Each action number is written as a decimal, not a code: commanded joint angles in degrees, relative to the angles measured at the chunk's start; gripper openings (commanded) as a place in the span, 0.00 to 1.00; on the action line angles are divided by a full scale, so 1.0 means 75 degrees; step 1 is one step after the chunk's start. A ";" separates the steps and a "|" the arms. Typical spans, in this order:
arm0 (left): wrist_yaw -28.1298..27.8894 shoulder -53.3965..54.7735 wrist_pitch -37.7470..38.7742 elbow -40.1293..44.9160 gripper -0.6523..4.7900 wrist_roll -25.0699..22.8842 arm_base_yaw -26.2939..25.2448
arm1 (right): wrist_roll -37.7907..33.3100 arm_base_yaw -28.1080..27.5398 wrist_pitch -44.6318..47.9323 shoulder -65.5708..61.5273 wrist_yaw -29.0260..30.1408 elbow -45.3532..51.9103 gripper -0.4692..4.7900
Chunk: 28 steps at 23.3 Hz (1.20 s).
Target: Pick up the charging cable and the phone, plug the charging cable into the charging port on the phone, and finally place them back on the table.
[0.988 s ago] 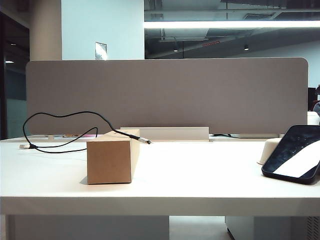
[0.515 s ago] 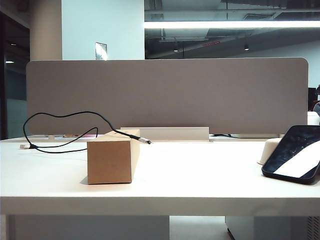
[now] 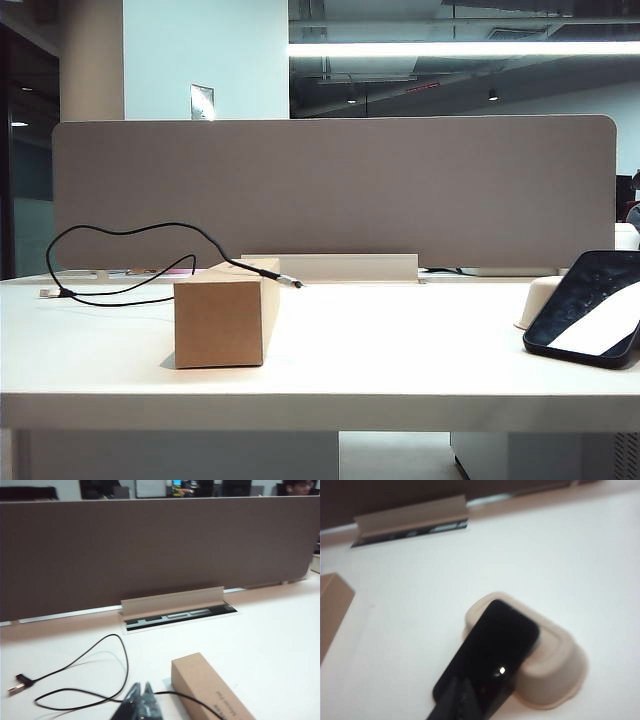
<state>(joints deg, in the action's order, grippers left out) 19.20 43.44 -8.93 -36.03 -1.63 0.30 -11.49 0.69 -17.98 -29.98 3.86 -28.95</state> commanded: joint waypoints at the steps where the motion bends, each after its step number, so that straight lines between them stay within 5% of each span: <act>1: 0.0073 0.0603 0.0160 -0.0525 0.11 -0.0009 0.0344 | -0.0396 -0.0017 0.0032 -0.0682 0.0361 -0.0181 0.09; 3: 0.0073 0.0909 0.0286 -0.0761 0.11 -0.0017 0.0560 | -0.0711 -0.0015 0.0035 -0.1078 0.0361 -0.0207 0.11; 9: -0.0041 0.1620 0.0606 -0.1107 0.11 -0.0787 0.1574 | -0.1533 -0.0198 0.0157 -0.2649 0.1107 -0.0219 0.74; 14: -0.0070 0.1865 0.1046 -0.1107 0.11 -0.0927 0.2014 | -0.1737 -0.0460 0.0845 -0.4062 0.2430 -0.0219 0.74; 28: -0.0187 0.1891 0.1751 -0.1107 0.11 -0.0927 0.2014 | -0.1728 -0.0495 0.2623 -0.6738 0.2442 -0.0219 0.74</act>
<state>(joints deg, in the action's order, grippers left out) 17.80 57.80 4.34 -43.97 -8.34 15.35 -24.43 -3.05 -1.13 -79.48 21.93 -30.37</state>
